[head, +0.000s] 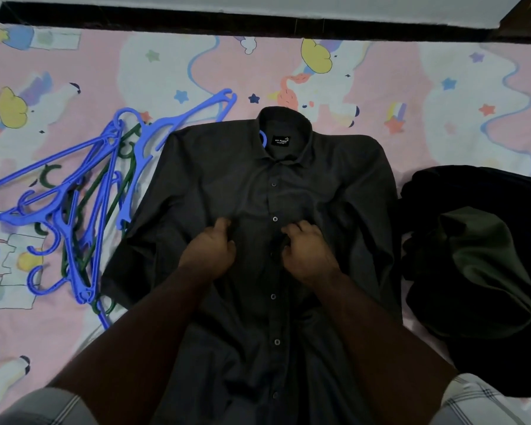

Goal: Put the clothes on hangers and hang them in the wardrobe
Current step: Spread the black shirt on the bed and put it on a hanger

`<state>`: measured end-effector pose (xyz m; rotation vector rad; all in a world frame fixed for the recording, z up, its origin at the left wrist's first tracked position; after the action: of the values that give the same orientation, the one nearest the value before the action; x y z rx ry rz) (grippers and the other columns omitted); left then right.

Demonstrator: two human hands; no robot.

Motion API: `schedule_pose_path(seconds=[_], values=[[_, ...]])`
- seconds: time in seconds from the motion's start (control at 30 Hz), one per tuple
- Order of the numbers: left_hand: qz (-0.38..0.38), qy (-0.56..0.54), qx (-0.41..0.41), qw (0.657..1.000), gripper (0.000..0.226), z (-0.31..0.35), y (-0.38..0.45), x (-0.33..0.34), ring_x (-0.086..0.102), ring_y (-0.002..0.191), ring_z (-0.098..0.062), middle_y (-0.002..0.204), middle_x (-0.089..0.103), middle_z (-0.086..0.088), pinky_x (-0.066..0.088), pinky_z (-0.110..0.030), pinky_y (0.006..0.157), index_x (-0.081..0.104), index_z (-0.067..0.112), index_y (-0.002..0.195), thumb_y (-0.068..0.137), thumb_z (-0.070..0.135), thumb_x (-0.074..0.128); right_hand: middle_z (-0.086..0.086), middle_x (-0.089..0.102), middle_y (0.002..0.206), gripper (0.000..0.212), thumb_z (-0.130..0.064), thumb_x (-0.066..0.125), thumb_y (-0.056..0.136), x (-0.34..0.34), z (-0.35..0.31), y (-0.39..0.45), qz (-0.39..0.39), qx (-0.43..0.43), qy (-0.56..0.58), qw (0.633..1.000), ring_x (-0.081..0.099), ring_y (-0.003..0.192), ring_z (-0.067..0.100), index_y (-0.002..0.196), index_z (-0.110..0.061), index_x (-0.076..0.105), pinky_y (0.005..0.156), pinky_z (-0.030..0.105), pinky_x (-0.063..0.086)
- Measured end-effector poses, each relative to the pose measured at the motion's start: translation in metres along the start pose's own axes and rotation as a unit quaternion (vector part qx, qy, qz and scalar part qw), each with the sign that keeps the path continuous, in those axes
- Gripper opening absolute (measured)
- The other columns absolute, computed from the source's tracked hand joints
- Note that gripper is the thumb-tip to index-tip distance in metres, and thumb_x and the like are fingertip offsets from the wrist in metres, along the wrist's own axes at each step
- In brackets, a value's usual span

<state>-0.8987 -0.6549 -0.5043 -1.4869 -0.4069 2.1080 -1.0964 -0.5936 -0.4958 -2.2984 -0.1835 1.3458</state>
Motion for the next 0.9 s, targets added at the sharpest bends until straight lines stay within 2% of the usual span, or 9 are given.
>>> schedule_pose_path(seconds=[0.07,0.17,0.27,0.37,0.47,0.57,0.67,0.8,0.9], values=[[0.024,0.009,0.025,0.999,0.040,0.001,0.009,-0.001,0.056,0.116,-0.042,0.130,0.054,-0.021,0.046,-0.044,0.098,0.055,0.008,0.132,0.096,0.024,0.058,0.013,0.057,0.122,0.047,-0.017,0.052,0.082,-0.002,-0.003,0.008,0.001,-0.018,-0.014,1.000,0.049,0.117,0.036,0.127,-0.010,0.062,0.102,0.037,0.042],[0.017,0.025,0.036,0.999,0.046,0.005,0.027,-0.004,0.051,0.122,-0.041,0.137,0.045,-0.019,0.043,-0.045,0.105,0.053,0.006,0.135,0.095,0.027,0.059,0.013,0.057,0.132,0.048,-0.010,0.056,0.083,-0.007,-0.003,0.026,-0.008,-0.009,0.012,1.000,0.048,0.123,0.034,0.130,-0.008,0.061,0.108,0.035,0.038],[-0.033,0.041,0.042,0.998,0.070,0.012,0.032,0.000,0.050,0.128,-0.038,0.151,0.030,-0.017,0.043,-0.041,0.107,0.030,0.014,0.156,0.094,0.030,0.060,0.019,0.031,0.159,0.064,-0.013,0.057,0.085,-0.009,0.008,0.032,-0.015,0.046,0.012,0.999,0.039,0.138,0.038,0.147,-0.006,0.044,0.117,0.034,0.029],[-0.073,0.046,0.050,0.995,0.093,0.018,0.029,0.001,0.055,0.123,-0.037,0.151,0.025,-0.014,0.047,-0.041,0.103,0.000,0.039,0.160,0.092,0.031,0.063,0.016,-0.004,0.167,0.078,-0.016,0.057,0.088,-0.011,0.011,0.024,-0.004,0.073,0.034,0.997,0.028,0.144,0.040,0.158,-0.010,0.023,0.118,0.039,0.027],[-0.083,0.042,0.049,0.994,0.090,0.023,0.040,-0.007,0.055,0.123,-0.039,0.149,0.033,-0.015,0.047,-0.045,0.103,-0.002,0.045,0.158,0.093,0.033,0.059,0.015,0.026,0.160,0.067,-0.013,0.058,0.085,-0.014,0.007,0.028,0.042,0.037,0.032,0.998,0.040,0.134,0.040,0.149,-0.012,0.042,0.114,0.039,0.033],[-0.011,0.007,0.056,0.998,0.054,0.024,0.048,-0.019,0.059,0.116,-0.039,0.138,0.050,-0.018,0.049,-0.045,0.097,0.039,0.024,0.146,0.094,0.027,0.055,0.014,0.060,0.128,0.045,-0.009,0.059,0.082,-0.014,-0.002,0.044,0.039,-0.008,0.024,0.999,0.051,0.118,0.037,0.127,-0.009,0.064,0.104,0.033,0.035],[0.009,0.026,0.039,0.999,0.035,0.017,0.052,-0.020,0.059,0.113,-0.041,0.129,0.056,-0.022,0.048,-0.042,0.094,0.054,0.011,0.129,0.097,0.024,0.053,0.016,0.060,0.131,0.049,-0.007,0.058,0.083,-0.013,-0.006,0.061,0.010,-0.015,0.051,0.999,0.050,0.124,0.036,0.132,-0.007,0.062,0.109,0.030,0.034],[-0.028,0.055,0.026,0.998,0.062,0.020,0.062,-0.018,0.054,0.123,-0.040,0.153,0.034,-0.016,0.044,-0.042,0.101,0.031,0.018,0.156,0.099,0.030,0.051,0.019,0.035,0.157,0.071,-0.006,0.057,0.084,-0.012,0.004,0.068,0.019,0.034,0.081,0.996,0.033,0.145,0.031,0.151,-0.001,0.035,0.122,0.030,0.021],[-0.057,0.055,0.029,0.996,0.066,0.016,0.063,-0.015,0.055,0.124,-0.038,0.157,0.028,-0.011,0.046,-0.045,0.103,0.026,0.026,0.158,0.098,0.037,0.050,0.016,0.039,0.154,0.065,-0.007,0.058,0.084,-0.010,0.002,0.061,0.049,0.040,0.110,0.992,0.038,0.142,0.030,0.148,-0.006,0.044,0.119,0.034,0.028]])
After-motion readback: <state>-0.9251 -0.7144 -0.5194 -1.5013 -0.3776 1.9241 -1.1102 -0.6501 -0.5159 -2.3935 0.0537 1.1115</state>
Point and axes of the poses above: each hand's wrist, its own y-axis towards the middle knuckle, its own x-axis out of the palm, z = x × y, the point moved 5 cm from there along y, towards the middle knuckle
